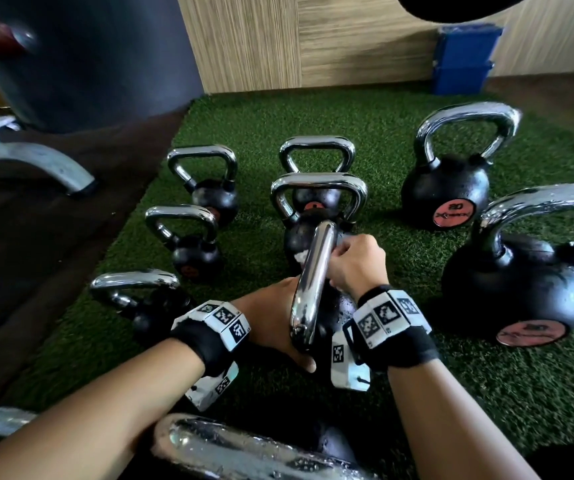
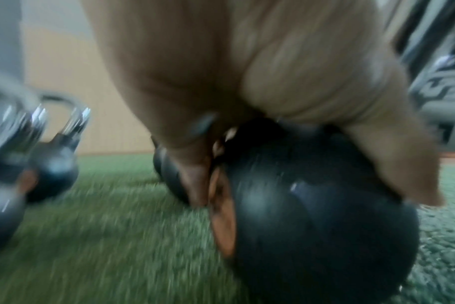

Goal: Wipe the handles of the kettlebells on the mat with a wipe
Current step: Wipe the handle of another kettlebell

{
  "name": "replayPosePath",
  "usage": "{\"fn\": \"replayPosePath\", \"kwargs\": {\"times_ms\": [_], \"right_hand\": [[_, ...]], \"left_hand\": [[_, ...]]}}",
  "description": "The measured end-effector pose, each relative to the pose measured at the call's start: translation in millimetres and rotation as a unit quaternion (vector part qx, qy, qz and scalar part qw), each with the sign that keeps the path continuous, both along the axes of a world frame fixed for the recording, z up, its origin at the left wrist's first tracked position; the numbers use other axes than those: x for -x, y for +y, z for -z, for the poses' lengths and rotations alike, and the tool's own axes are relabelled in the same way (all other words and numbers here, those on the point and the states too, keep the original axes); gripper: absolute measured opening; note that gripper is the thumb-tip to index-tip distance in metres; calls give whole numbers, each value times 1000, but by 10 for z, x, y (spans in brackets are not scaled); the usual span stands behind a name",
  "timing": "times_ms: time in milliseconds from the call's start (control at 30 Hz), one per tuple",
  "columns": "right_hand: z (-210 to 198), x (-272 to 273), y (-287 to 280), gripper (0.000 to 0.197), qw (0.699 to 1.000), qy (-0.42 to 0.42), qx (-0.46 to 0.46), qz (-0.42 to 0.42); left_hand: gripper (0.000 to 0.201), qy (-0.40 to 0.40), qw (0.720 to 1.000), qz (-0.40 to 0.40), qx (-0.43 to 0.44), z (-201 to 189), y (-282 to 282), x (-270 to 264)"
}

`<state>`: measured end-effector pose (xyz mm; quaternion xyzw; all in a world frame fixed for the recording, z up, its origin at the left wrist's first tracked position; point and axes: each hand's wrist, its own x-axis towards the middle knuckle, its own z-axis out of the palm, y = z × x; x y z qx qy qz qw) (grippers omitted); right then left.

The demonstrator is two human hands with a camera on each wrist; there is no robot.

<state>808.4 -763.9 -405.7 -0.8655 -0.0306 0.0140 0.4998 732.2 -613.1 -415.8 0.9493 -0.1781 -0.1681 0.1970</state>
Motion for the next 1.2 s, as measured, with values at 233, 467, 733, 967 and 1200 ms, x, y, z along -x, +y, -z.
{"fn": "replayPosePath", "kwargs": {"times_ms": [233, 467, 733, 967, 1200], "right_hand": [[-108, 99, -102, 14, 994, -30, 91, -45], [-513, 20, -283, 50, 965, -123, 140, -183], [-683, 76, -314, 34, 961, -101, 194, -170], [-707, 339, -636, 28, 955, -87, 251, -129], [-623, 713, -720, 19, 951, -96, 271, -117]], "left_hand": [[89, 102, 994, -49, -3, -651, 157, 146], [85, -52, 969, -101, -220, -861, -288, 188], [68, 21, 969, -40, -243, -1083, -295, 58], [48, 5, 959, 0, -285, -1287, -16, -101], [48, -86, 962, -63, -250, -1263, 92, -82]]}}
